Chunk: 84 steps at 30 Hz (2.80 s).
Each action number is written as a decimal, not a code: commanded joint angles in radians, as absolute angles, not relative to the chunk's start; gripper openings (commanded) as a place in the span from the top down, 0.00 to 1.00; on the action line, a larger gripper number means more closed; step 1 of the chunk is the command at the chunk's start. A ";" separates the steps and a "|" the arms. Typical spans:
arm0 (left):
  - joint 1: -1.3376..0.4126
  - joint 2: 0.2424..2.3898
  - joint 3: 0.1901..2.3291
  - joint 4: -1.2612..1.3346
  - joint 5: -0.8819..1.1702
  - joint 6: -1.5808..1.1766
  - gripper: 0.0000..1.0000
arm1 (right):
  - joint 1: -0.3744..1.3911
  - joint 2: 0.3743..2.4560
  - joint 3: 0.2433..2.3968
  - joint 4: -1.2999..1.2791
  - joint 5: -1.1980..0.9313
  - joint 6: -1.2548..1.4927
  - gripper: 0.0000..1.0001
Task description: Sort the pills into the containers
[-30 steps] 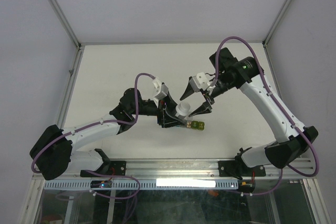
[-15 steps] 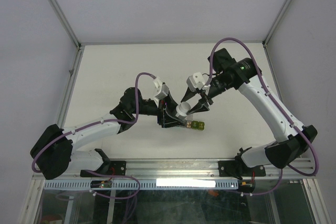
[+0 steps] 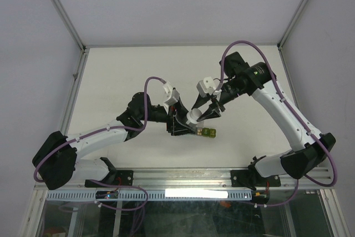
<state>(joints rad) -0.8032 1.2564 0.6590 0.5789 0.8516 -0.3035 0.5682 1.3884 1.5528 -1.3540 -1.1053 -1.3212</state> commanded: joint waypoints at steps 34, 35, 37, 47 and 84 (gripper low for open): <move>-0.968 1.325 0.658 0.859 -0.073 0.110 1.00 | 0.433 1.379 1.391 -0.791 -1.009 -0.310 0.01; -0.968 1.321 0.653 0.851 -0.066 0.101 1.00 | 0.420 1.358 1.387 -0.768 -1.048 -0.316 0.01; -0.968 1.308 0.641 0.842 -0.049 0.088 1.00 | 0.400 1.331 1.387 -0.745 -1.095 -0.328 0.01; -0.968 1.194 0.579 0.791 0.097 0.003 1.00 | 0.327 1.279 1.493 -1.108 -1.255 -0.798 0.01; -0.791 1.291 0.735 0.641 0.971 -0.248 1.00 | 0.575 1.364 1.557 -1.261 -1.134 -1.175 0.45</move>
<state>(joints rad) -0.7967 1.3048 0.6914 0.6086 0.9413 -0.2462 0.5648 1.3708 1.5562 -1.3006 -1.1442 -1.2232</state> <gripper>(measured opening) 0.522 0.578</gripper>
